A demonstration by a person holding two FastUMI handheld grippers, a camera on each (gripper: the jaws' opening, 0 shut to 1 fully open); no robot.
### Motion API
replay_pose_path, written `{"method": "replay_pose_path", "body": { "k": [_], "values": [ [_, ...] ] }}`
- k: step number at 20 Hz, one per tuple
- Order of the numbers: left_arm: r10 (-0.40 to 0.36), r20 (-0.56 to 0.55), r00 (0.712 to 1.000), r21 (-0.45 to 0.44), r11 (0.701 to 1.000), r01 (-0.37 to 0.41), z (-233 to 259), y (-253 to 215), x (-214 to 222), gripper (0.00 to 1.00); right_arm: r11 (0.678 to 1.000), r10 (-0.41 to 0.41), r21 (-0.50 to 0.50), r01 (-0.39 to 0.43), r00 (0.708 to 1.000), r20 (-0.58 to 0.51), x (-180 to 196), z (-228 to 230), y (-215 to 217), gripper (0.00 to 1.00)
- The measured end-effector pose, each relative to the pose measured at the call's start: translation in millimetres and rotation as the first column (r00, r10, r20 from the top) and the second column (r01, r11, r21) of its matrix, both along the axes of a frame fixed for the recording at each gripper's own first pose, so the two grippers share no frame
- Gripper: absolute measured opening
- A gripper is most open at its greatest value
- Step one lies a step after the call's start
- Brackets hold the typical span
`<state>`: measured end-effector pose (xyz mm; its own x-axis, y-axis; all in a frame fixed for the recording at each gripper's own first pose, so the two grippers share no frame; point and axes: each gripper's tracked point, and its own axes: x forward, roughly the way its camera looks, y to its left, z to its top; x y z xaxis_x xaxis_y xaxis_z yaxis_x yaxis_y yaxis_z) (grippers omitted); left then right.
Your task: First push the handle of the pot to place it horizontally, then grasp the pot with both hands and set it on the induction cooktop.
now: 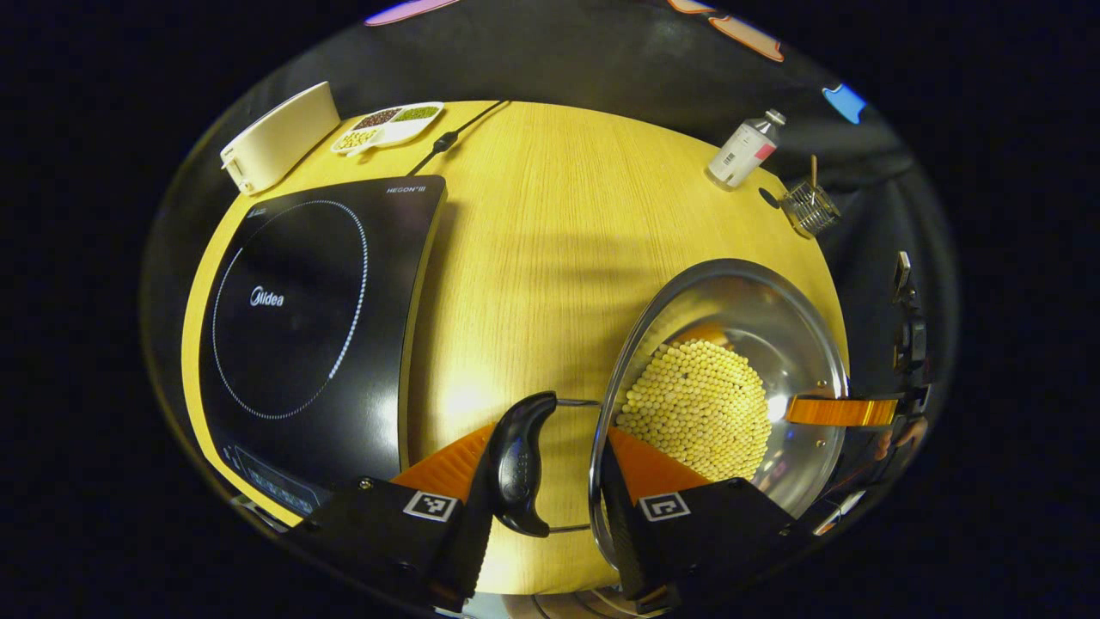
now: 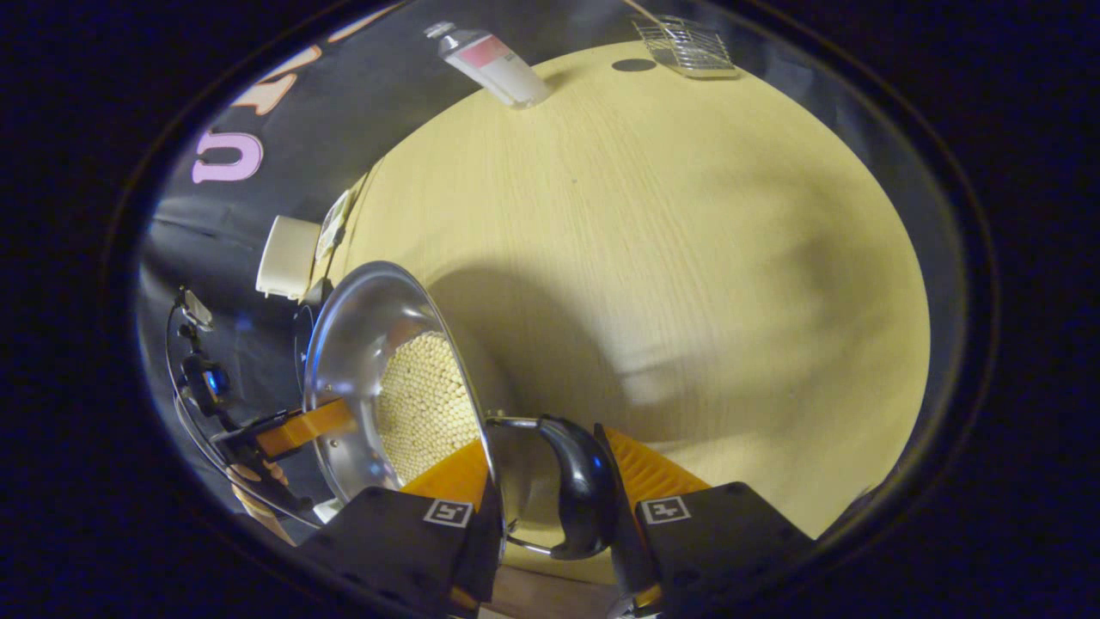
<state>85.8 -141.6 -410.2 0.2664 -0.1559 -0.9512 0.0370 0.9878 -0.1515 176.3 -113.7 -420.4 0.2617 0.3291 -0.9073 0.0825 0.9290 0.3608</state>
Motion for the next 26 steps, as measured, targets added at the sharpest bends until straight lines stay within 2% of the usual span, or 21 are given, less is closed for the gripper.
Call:
{"method": "replay_pose_path", "body": {
  "k": [1,2,7,11,13,14,15,19,20,23,24,26],
  "values": [
    [0.006,-0.007,1.000,-0.001,1.000,-0.006,5,2,-7,0.63,1.000,0.006,-0.001,-0.006,1.000,-0.004,-7,5,1,0.55],
    [0.009,-0.010,1.000,0.000,1.000,-0.009,10,3,-12,0.63,1.000,0.013,-0.001,-0.013,1.000,-0.008,-12,9,3,0.50],
    [0.031,-0.007,0.999,-0.004,1.000,-0.031,42,28,-32,0.63,0.998,0.054,0.018,-0.055,0.998,0.013,-33,31,29,0.51],
    [0.021,0.034,0.999,-0.003,1.000,-0.021,67,62,-35,0.62,0.998,0.046,0.029,-0.048,0.997,0.058,-44,46,65,0.51],
    [0.010,0.059,0.998,-0.004,1.000,-0.010,76,83,-32,0.65,0.999,0.031,0.029,-0.034,0.996,0.080,-49,51,87,0.50],
    [0.001,0.072,0.997,-0.005,1.000,-0.001,79,96,-29,0.62,0.999,0.021,0.028,-0.023,0.996,0.089,-51,53,100,0.51],
    [-0.008,0.082,0.997,-0.007,1.000,0.008,83,108,-27,0.65,1.000,0.011,0.026,-0.014,0.995,0.101,-52,56,113,0.51],
    [-0.029,0.111,0.993,-0.015,0.999,0.031,88,162,-13,0.62,1.000,-0.019,0.022,0.017,0.993,0.116,-57,58,167,0.50],
    [-0.037,0.119,0.992,-0.012,0.999,0.038,88,176,-9,0.62,1.000,-0.023,0.017,0.021,0.993,0.118,-56,57,181,0.56],
    [-0.036,0.132,0.991,-0.012,0.999,0.038,85,218,4,0.62,1.000,-0.022,0.006,0.021,0.991,0.130,-48,55,222,0.56],
    [-0.032,0.135,0.990,-0.012,0.999,0.034,84,231,9,0.62,1.000,-0.019,-0.001,0.019,0.991,0.135,-43,53,235,0.50],
    [-0.026,0.143,0.989,-0.003,1.000,0.026,80,257,18,0.62,1.000,-0.011,-0.015,0.013,0.990,0.141,-32,49,260,0.50]
  ]
}}
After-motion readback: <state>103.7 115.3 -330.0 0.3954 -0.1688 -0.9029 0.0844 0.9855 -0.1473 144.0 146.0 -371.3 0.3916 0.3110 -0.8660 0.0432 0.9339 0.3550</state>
